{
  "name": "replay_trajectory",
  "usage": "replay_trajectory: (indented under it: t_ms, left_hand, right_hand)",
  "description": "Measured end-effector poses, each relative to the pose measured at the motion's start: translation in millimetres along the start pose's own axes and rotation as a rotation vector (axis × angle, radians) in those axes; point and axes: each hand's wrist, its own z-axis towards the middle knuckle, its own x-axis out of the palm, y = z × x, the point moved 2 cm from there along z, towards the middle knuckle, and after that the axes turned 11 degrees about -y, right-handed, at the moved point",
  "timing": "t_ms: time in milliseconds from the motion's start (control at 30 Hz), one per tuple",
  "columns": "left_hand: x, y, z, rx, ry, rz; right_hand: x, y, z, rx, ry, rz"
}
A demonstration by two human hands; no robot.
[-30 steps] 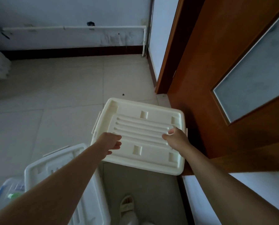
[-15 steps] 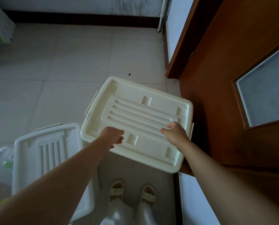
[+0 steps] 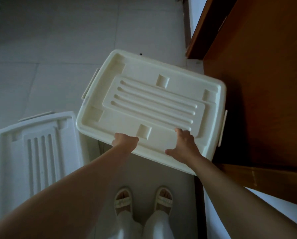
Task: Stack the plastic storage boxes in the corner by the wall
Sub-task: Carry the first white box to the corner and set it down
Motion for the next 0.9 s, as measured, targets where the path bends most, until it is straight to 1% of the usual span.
replay_trajectory:
  t_ms: [67,133,200,300,367,433,533,667,767,867,900]
  left_hand:
    - [2,7,4,0.124,-0.042,0.166]
    - [4,14,4,0.355,-0.097,0.424]
    - [11,22,5,0.629,-0.128,0.672]
    - [32,33,8,0.957,-0.114,0.835]
    - [49,39,15,1.08,-0.125,0.882]
    - [65,45,23,1.128,-0.141,0.933]
    - [81,51,33,1.151,-0.15,0.987]
    - [94,59,46,1.161,-0.114,0.973]
    - [95,55,59,1.197,-0.159,0.984]
    - [94,49,63,1.217,-0.185,1.069]
    - [93,47,62,1.249,-0.223,1.07]
  right_hand:
    - [14,-6,-1,-0.052,-0.028,-0.093]
    - [27,-14,-4,-0.102,-0.037,-0.195]
    - [43,-23,-7,-0.14,-0.026,-0.289]
    - [66,-32,-8,-0.195,-0.032,-0.392]
    - [83,-36,-5,-0.236,-0.073,-0.445]
    - [98,-38,1,-0.267,-0.114,-0.489]
    - [120,-41,9,-0.289,-0.13,-0.521]
    - [133,-45,14,-0.328,-0.191,-0.517]
    - [141,-49,21,-0.401,-0.385,-0.514]
    - [146,-48,28,-0.422,-0.414,-0.549]
    - [147,-47,29,-0.416,-0.412,-0.537]
